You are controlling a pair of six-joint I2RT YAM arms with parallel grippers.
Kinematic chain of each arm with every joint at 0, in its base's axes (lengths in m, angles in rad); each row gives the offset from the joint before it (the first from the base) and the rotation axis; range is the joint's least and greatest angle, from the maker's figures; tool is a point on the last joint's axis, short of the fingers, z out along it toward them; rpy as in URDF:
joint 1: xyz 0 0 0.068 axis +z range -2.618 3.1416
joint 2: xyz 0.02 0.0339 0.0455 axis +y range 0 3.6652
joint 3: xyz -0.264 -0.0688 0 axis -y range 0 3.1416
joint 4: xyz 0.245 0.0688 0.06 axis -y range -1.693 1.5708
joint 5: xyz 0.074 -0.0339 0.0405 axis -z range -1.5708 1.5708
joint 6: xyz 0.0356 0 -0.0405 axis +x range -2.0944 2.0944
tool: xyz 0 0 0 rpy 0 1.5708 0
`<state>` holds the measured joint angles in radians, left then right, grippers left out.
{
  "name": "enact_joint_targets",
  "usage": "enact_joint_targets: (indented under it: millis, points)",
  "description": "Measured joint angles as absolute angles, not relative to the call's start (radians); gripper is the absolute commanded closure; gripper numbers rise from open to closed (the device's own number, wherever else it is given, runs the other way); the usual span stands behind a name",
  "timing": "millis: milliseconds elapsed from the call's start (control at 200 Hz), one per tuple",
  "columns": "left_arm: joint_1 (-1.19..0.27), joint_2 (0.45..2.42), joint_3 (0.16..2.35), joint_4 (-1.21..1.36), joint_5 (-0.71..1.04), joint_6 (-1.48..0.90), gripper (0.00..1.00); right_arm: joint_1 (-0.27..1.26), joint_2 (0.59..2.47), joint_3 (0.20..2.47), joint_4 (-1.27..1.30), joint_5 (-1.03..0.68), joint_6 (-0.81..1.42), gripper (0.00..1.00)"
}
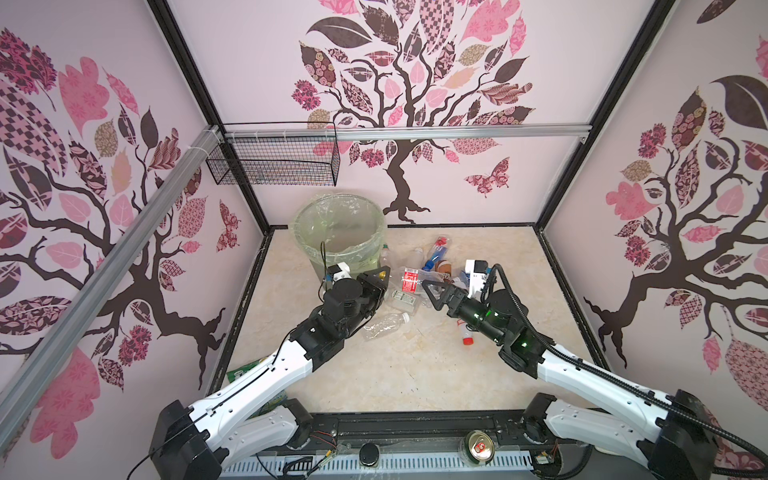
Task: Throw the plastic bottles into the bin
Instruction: 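Close right gripper on the body of the red-label bottle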
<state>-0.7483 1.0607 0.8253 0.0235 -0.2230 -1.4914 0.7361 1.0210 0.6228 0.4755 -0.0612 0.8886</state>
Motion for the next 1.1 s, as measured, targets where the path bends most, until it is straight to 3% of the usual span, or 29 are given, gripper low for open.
enact_joint_targets:
  millis: [310,700,970,1100]
  points:
    - [-0.758,1.064,0.825,0.065,-0.229,-1.515,0.79,0.736,1.073,0.622,0.635,-0.06,0.99,0.03]
    - [-0.76,1.076,0.825,0.084,-0.239,-1.529,0.78,0.736,1.121,0.623,0.677,-0.038,1.011,0.27]
    - [-0.756,1.096,0.855,0.081,-0.268,-1.554,0.68,0.736,1.121,0.701,0.591,-0.014,0.981,0.51]
    - [-0.741,1.125,0.931,0.035,-0.259,-1.528,0.55,0.736,1.121,0.762,0.538,0.002,0.939,0.53]
